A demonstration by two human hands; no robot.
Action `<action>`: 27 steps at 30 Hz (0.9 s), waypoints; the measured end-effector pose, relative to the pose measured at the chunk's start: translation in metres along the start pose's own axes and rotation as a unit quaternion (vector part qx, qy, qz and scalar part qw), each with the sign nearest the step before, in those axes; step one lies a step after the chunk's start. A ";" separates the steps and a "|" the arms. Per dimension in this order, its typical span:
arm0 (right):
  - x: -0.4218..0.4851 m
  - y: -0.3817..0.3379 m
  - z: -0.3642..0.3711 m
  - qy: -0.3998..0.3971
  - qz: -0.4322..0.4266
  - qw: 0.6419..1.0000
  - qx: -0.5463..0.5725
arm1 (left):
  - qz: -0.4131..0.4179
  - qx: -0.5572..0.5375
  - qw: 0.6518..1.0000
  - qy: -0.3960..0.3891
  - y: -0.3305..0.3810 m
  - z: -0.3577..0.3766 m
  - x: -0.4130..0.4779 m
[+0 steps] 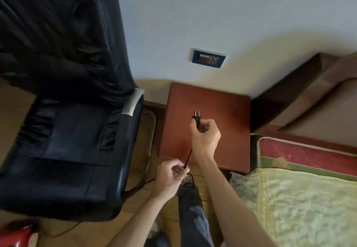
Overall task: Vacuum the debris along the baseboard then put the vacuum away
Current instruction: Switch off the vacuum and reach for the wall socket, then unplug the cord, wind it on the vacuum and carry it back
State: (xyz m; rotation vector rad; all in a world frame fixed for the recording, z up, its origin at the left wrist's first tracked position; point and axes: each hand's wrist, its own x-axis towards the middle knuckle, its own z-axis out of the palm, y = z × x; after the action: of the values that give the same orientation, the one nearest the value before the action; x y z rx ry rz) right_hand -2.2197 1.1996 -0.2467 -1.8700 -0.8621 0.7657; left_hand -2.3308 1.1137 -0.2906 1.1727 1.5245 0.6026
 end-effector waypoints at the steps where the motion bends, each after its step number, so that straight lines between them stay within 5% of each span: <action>1: -0.014 -0.005 -0.002 -0.009 -0.009 1.000 0.002 | 0.002 -0.001 1.000 0.006 -0.004 -0.008 -0.012; 13: -0.136 -0.079 -0.007 -0.181 -0.042 0.983 0.008 | -0.001 -0.079 0.989 0.122 -0.011 -0.082 -0.143; 27: -0.246 -0.081 -0.025 -0.403 -0.108 0.909 -0.005 | -0.052 -0.129 0.940 0.311 -0.037 -0.061 -0.274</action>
State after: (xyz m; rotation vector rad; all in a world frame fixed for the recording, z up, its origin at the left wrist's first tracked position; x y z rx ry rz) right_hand -2.3590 1.0159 -0.1257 -1.4014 -1.5483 1.4230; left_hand -2.4157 0.8654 -0.1853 0.7213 1.9418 1.1376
